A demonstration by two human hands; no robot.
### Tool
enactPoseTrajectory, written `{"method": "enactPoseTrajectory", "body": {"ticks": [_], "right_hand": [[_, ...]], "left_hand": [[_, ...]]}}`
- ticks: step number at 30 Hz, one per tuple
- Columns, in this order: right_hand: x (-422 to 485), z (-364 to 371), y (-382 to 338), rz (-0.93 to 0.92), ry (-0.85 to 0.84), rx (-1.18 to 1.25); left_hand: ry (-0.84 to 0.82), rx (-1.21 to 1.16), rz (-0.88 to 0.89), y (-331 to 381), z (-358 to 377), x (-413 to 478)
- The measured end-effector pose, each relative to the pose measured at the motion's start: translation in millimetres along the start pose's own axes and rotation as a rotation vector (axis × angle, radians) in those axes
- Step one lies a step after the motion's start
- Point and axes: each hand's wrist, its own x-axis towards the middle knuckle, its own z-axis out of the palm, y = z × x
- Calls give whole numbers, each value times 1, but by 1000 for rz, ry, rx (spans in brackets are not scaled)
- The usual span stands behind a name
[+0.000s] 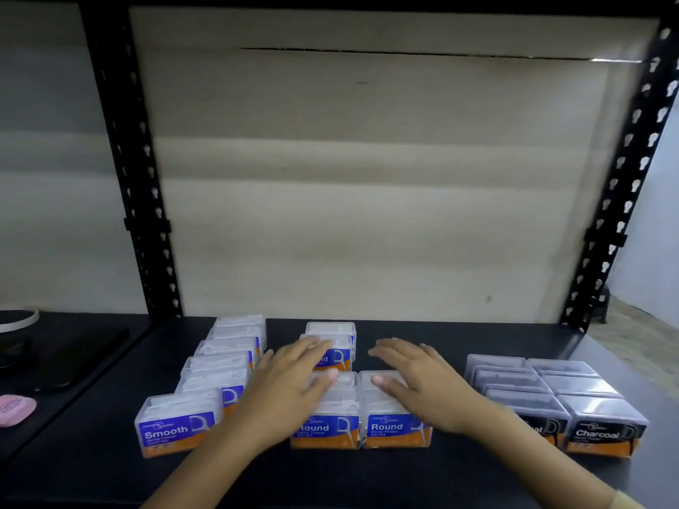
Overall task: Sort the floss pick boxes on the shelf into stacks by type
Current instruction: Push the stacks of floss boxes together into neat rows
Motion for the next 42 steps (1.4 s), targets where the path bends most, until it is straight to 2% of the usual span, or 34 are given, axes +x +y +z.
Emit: {"method": "enactPoseTrajectory", "body": {"ticks": [2, 4, 12, 17, 22, 30, 37, 42], "right_hand": [[23, -7, -4, -27, 74, 47], [47, -8, -7, -32, 115, 104], [110, -2, -12, 28, -41, 65], [126, -3, -16, 1, -147, 80], [129, 0, -6, -30, -198, 112], [127, -1, 18, 23, -148, 77], [103, -14, 51, 93, -143, 30], [78, -23, 62, 60, -195, 36]], "left_hand": [[93, -10, 9, -3, -6, 19], [110, -24, -9, -7, -11, 36], [-120, 87, -2, -20, -8, 74], [-174, 115, 8, -24, -8, 80], [-176, 124, 21, -30, -8, 83], [-193, 94, 30, -33, -9, 86], [-197, 98, 37, -40, -11, 85], [-218, 61, 15, -42, -10, 83]]}}
